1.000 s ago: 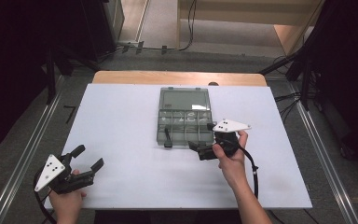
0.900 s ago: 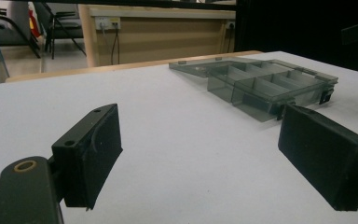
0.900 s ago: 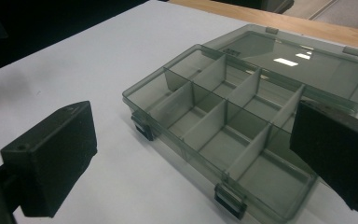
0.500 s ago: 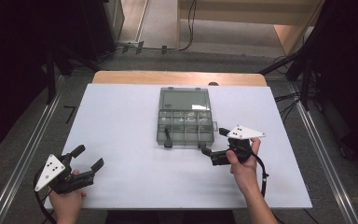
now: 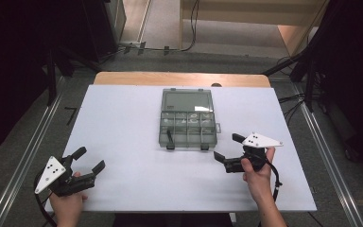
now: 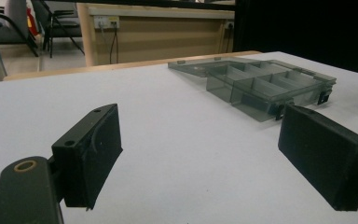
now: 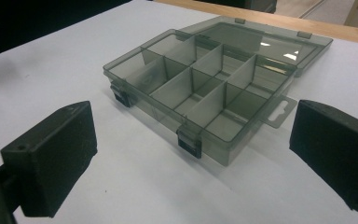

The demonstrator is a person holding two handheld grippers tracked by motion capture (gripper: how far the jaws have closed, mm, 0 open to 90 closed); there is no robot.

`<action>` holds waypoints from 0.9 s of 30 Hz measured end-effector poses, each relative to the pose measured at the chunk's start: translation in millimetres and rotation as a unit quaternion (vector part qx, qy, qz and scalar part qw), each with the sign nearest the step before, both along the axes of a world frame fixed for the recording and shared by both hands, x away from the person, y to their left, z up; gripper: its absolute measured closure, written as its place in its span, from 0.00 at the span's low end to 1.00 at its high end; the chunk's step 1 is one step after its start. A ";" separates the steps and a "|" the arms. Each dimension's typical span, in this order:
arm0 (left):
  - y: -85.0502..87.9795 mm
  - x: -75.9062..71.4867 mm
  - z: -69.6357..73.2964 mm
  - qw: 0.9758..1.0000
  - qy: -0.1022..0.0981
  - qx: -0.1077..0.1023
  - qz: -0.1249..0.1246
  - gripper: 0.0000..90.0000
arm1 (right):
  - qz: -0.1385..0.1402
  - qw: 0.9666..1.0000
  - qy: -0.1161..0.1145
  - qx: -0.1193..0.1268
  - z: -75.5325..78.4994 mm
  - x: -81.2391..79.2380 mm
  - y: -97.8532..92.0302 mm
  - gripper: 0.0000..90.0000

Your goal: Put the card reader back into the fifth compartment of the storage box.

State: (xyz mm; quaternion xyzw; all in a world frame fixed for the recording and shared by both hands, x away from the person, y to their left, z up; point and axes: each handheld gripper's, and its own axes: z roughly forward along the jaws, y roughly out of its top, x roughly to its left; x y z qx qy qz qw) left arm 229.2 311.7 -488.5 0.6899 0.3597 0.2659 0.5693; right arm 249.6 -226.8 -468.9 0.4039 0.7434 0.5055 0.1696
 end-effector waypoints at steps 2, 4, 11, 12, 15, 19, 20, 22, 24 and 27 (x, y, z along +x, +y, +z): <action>-0.1 -0.2 -0.1 1.000 -0.001 -0.001 0.001 0.15 | -0.002 1.000 0.000 0.001 -1.8 -2.1 -4.0 0.00; 0.1 -0.2 0.0 1.000 -0.001 -0.001 0.000 0.15 | -0.005 1.000 -0.001 -0.001 -4.0 -4.0 -8.7 0.00; 0.0 -0.4 0.0 1.000 -0.001 -0.001 0.001 0.15 | -0.020 1.000 0.003 0.006 -9.5 -11.2 -25.3 0.00; 0.2 -0.3 0.0 1.000 -0.001 -0.001 0.001 0.15 | -0.022 1.000 0.003 0.007 -10.0 -12.0 -27.4 0.00; 0.3 -0.3 -0.1 1.000 -0.001 -0.002 0.000 0.15 | -0.027 1.000 0.003 0.008 -11.2 -14.6 -33.7 0.00; 0.0 -0.1 0.0 1.000 0.000 -0.001 0.000 0.15 | -0.035 0.999 0.001 0.011 -13.8 -17.7 -42.9 0.00; 0.0 -0.1 0.0 1.000 0.000 -0.001 0.000 0.15 | -0.038 0.999 0.002 0.015 -14.4 -18.6 -45.5 0.00; 0.0 -0.2 0.0 1.000 0.000 -0.001 0.000 0.15 | -0.043 0.999 -0.001 0.017 -15.7 -20.2 -50.8 0.00; 0.2 -0.2 -0.1 1.000 -0.001 -0.003 0.000 0.15 | -0.047 0.999 -0.002 0.020 -16.4 -22.2 -56.0 0.00; 0.2 -0.2 0.0 1.000 0.000 -0.002 0.000 0.15 | -0.053 0.998 -0.006 0.022 -17.3 -24.5 -64.7 0.00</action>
